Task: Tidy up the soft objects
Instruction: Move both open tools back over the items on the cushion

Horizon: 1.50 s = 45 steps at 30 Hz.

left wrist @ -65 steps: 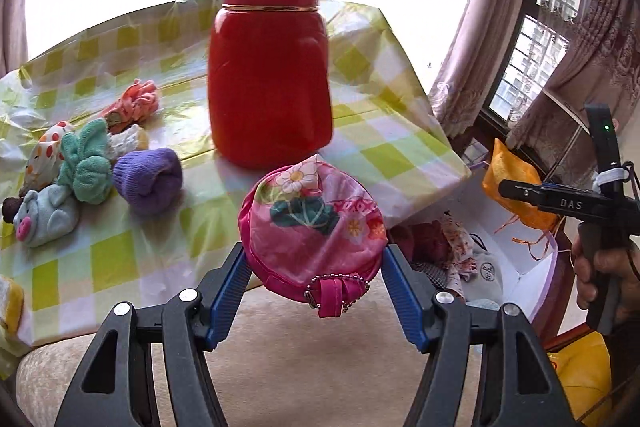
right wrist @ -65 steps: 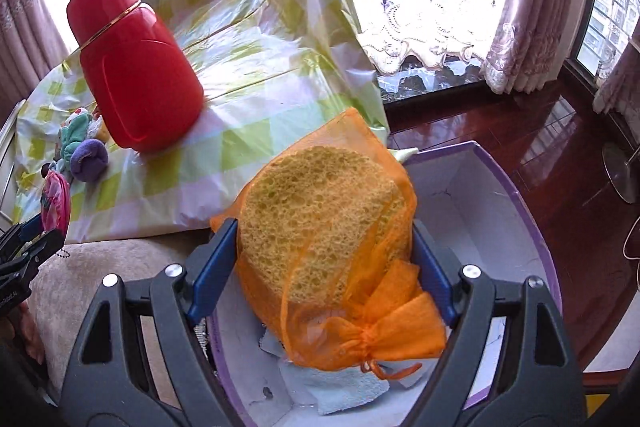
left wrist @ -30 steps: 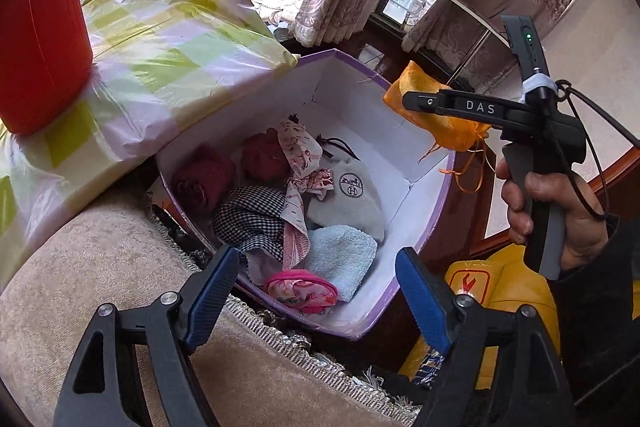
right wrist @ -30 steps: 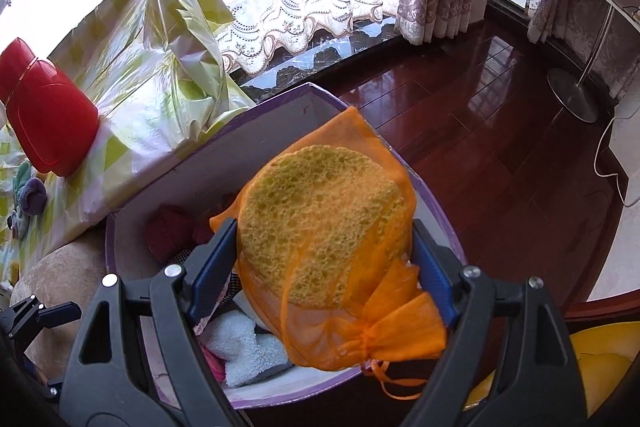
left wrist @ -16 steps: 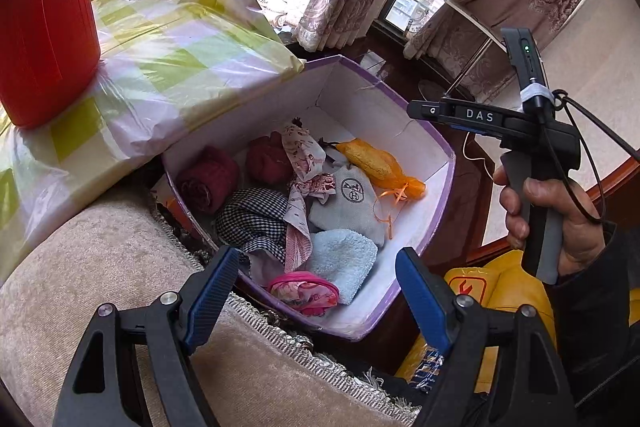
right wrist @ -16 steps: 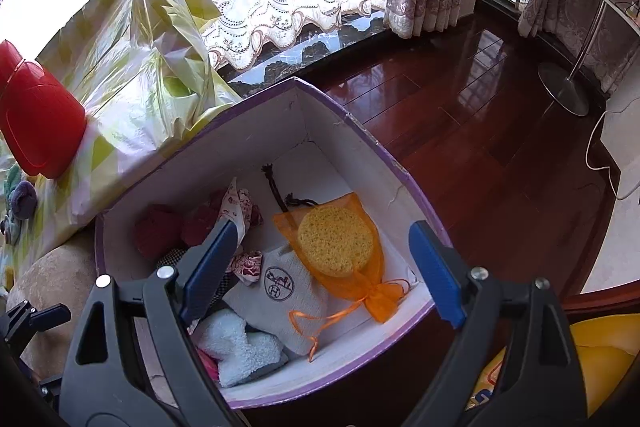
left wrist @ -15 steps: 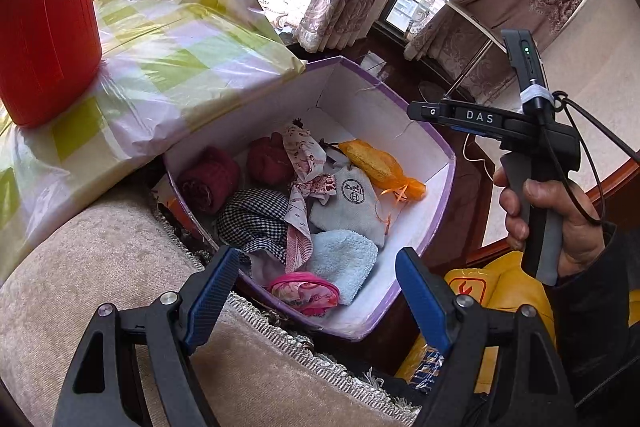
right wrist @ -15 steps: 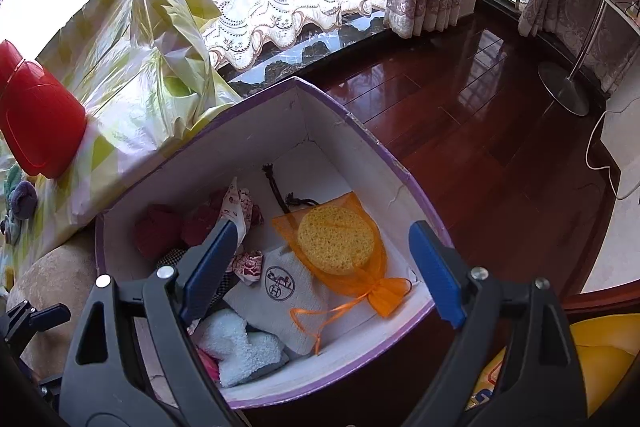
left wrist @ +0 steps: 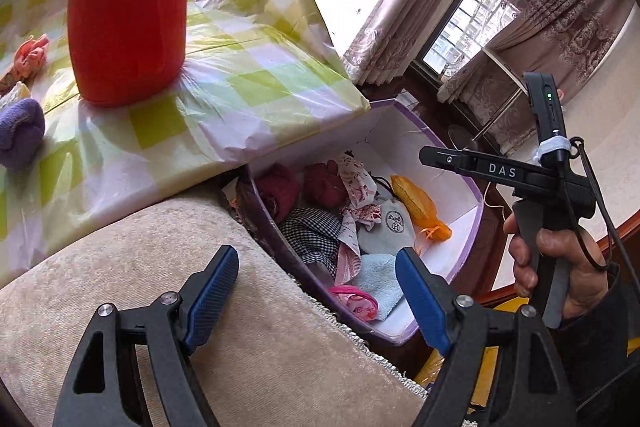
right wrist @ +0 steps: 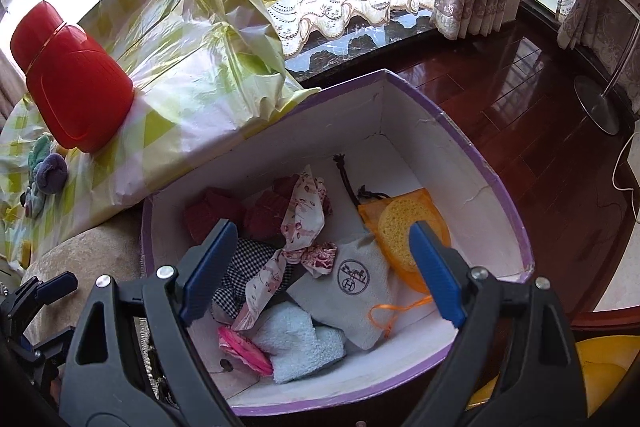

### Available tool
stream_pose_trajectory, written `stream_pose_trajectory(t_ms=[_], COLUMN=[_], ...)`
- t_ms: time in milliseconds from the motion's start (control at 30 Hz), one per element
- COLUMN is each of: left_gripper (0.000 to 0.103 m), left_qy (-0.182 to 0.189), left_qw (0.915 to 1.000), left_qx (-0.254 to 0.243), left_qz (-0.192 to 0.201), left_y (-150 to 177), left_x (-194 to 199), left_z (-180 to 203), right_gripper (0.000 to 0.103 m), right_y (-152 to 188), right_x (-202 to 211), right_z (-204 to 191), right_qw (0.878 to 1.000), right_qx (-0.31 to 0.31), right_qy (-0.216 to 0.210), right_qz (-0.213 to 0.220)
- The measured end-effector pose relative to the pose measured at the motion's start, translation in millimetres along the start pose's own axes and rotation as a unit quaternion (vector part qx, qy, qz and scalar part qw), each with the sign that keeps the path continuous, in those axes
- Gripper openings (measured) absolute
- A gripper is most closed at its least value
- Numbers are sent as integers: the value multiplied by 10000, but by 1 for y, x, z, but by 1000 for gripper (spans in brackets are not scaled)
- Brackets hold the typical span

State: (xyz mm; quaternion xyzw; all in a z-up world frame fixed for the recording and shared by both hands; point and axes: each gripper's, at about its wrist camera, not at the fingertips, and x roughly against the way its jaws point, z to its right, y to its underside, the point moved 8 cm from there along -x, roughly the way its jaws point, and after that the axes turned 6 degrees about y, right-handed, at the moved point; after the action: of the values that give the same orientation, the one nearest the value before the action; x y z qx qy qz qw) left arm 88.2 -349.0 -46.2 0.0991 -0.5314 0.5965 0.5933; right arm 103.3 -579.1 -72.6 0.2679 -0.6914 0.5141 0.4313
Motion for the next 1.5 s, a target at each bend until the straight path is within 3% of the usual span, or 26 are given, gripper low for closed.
stream_pose_trajectory(t_ms=[300, 433, 600, 733, 933, 1100, 1200, 1267, 1333, 1500], left_gripper=[82, 82, 82, 82, 82, 82, 82, 82, 82, 82], left_qy=[-500, -796, -1174, -1583, -2191, -2613, -2669, -2752, -2784, -3014], left_qw=[9948, 9860, 9690, 9482, 9034, 8649, 8526, 8508, 8548, 8769], left_qx=[633, 1132, 1661, 2068, 2788, 3468, 3695, 3706, 3639, 3161], left_qz=[628, 935, 1405, 1820, 2410, 2517, 2555, 2512, 2438, 2008], left_y=[4, 10, 22, 36, 65, 93, 103, 105, 101, 83], left_x=[46, 74, 117, 155, 214, 245, 253, 256, 255, 245], left_z=[-67, -110, -164, -206, -269, -319, -339, -347, -353, -359], right_gripper=[89, 89, 89, 89, 89, 89, 89, 89, 89, 89], right_y=[5, 12, 22, 30, 38, 41, 41, 39, 37, 29], right_x=[7, 10, 13, 14, 15, 11, 7, 5, 4, -2], right_z=[-79, -120, -172, -213, -272, -312, -334, -346, -356, -376], right_qw=[9968, 9931, 9857, 9789, 9679, 9610, 9576, 9559, 9558, 9550], right_qx=[600, 954, 1419, 1665, 2099, 2368, 2531, 2615, 2629, 2647], right_qy=[-528, -675, -908, -1170, -1363, -1423, -1378, -1338, -1302, -1311], right_qz=[-39, -32, -88, -174, -207, -145, -38, 69, 163, 260])
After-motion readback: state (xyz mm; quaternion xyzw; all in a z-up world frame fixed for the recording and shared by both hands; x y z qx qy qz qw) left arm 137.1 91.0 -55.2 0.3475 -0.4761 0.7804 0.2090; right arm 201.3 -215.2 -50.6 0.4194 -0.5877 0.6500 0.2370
